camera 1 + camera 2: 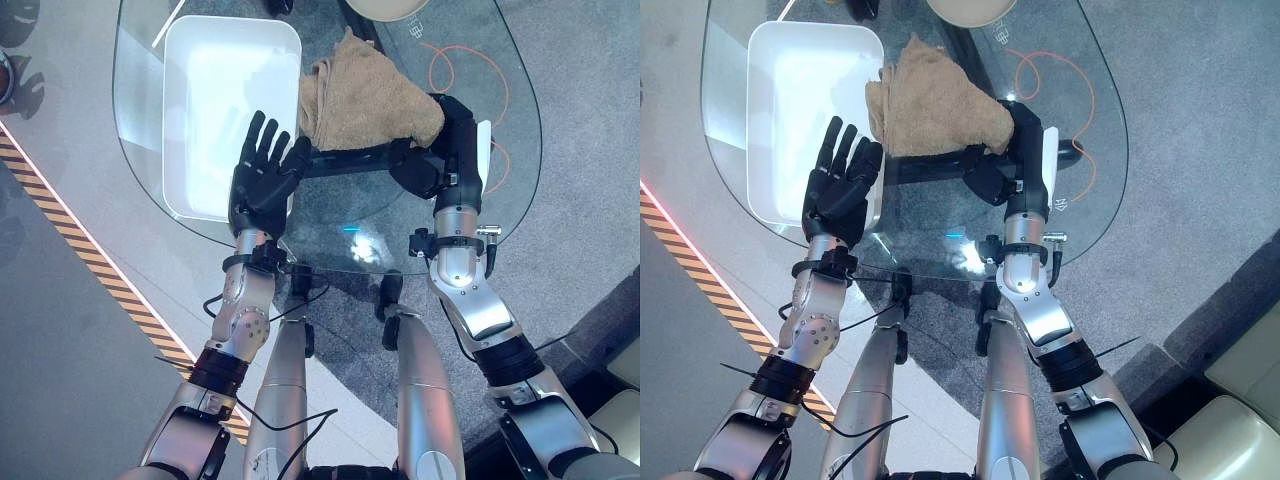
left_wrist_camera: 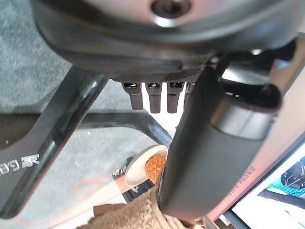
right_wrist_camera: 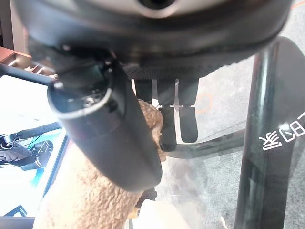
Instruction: Wipe the table with a cloth and put it in the basket.
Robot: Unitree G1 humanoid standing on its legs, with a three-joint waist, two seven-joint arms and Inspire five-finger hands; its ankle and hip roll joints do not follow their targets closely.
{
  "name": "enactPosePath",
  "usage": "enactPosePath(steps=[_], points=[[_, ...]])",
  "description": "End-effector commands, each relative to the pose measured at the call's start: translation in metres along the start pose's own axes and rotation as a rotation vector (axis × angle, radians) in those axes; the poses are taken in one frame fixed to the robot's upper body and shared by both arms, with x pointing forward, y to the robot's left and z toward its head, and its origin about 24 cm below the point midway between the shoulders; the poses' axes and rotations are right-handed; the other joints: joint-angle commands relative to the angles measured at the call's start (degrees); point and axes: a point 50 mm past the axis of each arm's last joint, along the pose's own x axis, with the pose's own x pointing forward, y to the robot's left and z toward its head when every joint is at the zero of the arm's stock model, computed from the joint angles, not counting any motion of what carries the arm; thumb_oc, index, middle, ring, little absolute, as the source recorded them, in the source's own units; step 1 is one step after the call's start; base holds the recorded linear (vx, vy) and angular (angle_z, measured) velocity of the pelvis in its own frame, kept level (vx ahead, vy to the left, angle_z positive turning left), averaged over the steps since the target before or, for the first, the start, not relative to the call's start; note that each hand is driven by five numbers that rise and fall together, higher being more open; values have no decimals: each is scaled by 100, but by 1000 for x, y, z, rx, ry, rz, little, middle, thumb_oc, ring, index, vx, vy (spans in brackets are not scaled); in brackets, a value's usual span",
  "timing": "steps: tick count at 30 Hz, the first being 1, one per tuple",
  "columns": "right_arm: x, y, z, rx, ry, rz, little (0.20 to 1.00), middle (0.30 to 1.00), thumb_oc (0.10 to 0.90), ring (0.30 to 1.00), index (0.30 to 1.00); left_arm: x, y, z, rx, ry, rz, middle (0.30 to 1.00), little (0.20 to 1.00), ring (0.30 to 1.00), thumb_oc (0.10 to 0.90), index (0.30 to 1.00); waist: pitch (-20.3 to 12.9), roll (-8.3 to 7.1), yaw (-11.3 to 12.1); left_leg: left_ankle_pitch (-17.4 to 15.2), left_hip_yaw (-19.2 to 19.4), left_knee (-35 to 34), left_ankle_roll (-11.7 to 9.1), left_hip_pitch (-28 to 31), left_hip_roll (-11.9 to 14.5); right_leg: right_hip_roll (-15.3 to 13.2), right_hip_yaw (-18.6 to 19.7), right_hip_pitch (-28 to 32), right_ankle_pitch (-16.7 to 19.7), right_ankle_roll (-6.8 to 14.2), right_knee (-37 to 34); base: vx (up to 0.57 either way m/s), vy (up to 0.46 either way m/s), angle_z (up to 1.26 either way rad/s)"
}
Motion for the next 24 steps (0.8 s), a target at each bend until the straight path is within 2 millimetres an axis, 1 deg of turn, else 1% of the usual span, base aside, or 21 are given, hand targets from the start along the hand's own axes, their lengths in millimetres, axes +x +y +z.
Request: enactPosePath(steps=[1,9,18,24], points=[[1,1,104,250,-483,14,200,300,100,300,300,6,-55,32,-75,-154,-277,900,900,900,800,900,-166,-19,-36,-366,554,192,552,245,-205,499,274,332,345,-44,-434,0,0,0],[0,4,110,280,-500,26,200,300,100,300,300,6,-62,27,-136,-126,-292,900,900,900,800,900,-166,-43,-45,-347,547,151,557,262,-217,525,282,334,357,-42,-449,0,0,0],[-1,8,112,293,-498,42,200,300,100,300,300,5,-74,23,-226,-77,-364,900,900,900,800,900,-166,-52,-60,-331,557,111,558,298,-219,528,273,362,373,-43,-472,0,0,0],[0,10,113,296,-494,51,200,300,100,300,300,5,-81,22,-215,-78,-377,900,900,900,800,900,-166,-56,-71,-321,559,91,558,307,-220,529,280,373,383,-41,-496,2,-1,-1]])
